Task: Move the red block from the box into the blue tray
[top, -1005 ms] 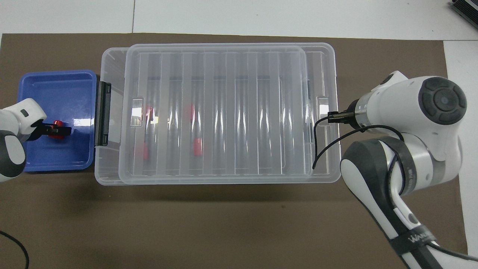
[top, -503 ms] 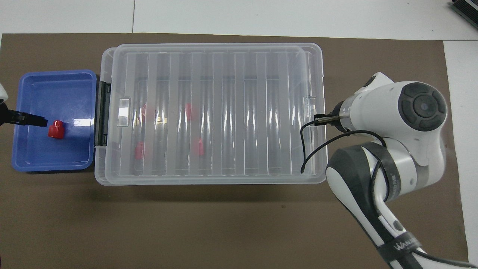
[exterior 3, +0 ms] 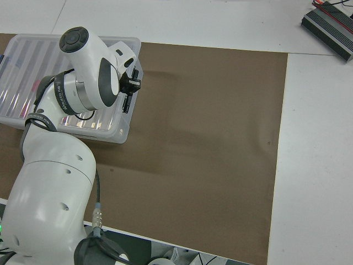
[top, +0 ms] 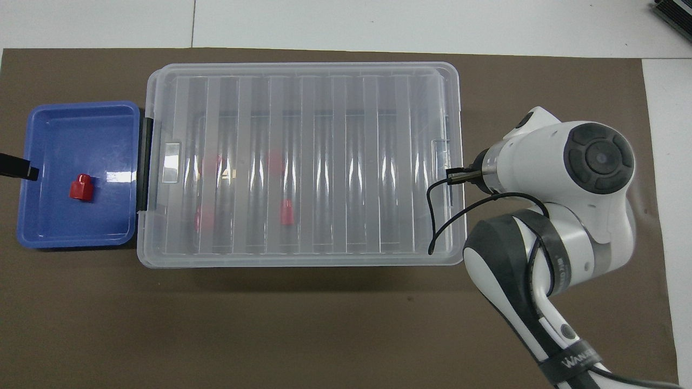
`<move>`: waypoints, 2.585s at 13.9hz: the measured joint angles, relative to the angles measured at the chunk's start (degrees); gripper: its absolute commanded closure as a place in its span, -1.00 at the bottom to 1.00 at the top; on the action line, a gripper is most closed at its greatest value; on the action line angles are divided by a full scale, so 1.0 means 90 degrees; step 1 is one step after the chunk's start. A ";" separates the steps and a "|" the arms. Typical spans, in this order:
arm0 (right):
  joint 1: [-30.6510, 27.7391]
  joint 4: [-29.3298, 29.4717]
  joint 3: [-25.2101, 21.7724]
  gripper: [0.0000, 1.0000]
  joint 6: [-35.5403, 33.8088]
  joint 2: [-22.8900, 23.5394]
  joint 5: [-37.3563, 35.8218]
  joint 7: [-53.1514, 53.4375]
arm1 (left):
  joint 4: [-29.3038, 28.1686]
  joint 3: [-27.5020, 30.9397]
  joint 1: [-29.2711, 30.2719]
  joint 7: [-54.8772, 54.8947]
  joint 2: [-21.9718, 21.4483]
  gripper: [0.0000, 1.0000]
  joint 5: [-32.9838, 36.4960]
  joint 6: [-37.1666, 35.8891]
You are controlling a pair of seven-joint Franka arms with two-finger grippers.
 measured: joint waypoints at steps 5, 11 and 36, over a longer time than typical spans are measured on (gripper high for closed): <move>0.0002 0.0002 -0.0001 1.00 0.0038 0.0000 0.0001 0.0000 | -0.0002 -0.0037 -0.0532 -0.0610 -0.0620 -1.00 0.0061 -0.0417; -0.0536 0.0025 -0.0045 -0.56 -0.0461 -0.0185 0.0003 0.0000 | -0.0148 -0.0046 -0.0903 -0.0889 -0.0724 -1.00 0.0062 -0.0353; -0.1247 0.2400 -0.0066 -1.00 -0.3875 -0.0607 0.0094 -0.0028 | 0.0095 -0.0204 -0.1398 -0.1888 -0.1291 -1.00 0.0347 -0.1082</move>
